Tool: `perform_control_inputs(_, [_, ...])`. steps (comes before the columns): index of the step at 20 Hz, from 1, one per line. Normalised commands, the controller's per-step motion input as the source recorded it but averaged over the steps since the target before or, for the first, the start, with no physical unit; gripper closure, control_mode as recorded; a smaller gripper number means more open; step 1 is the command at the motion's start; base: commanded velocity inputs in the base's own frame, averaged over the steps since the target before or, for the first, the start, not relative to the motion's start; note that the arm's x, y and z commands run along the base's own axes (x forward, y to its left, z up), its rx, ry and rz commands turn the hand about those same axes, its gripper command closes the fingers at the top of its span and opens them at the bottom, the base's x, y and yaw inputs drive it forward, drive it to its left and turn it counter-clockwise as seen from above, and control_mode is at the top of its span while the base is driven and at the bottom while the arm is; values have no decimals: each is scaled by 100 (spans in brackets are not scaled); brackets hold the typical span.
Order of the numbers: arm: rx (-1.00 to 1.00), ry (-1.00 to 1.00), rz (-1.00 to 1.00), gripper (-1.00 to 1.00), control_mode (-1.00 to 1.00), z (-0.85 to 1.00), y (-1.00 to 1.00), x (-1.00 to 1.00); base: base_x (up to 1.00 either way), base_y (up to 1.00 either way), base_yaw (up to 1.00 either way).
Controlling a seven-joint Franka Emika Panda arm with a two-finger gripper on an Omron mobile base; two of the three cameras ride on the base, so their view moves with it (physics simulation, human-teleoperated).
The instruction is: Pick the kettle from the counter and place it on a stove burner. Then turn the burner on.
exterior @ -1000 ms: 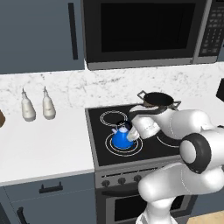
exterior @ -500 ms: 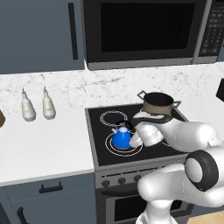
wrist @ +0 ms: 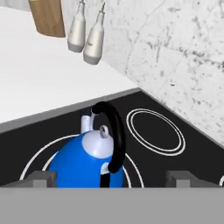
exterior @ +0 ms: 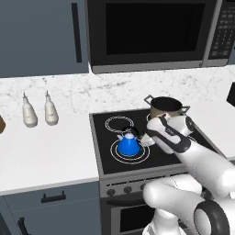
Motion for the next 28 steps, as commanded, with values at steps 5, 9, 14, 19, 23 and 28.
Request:
perform_control_inputs(5, [-3, 19, 0, -100, -100, 38, 6, -54, 0, 0, 0])
perform_control_inputs(9, [-9, 18, 0, -100, -100, 11, 26, -74, 0, 0, 0])
perform_control_inputs(14, [-13, 7, 0, -100, -100, 6, 58, -61, 0, 0, 0])
perform_control_inputs(19, [-18, 6, -1, -100, -100, 6, 64, -68, 0, 0, 0])
perform_control_inputs(23, [-24, 0, -6, -100, -100, 6, 53, -61, 0, 0, 0])
perform_control_inputs(28, [-26, -1, -11, -100, -100, 0, 54, -54, 0, 0, 0])
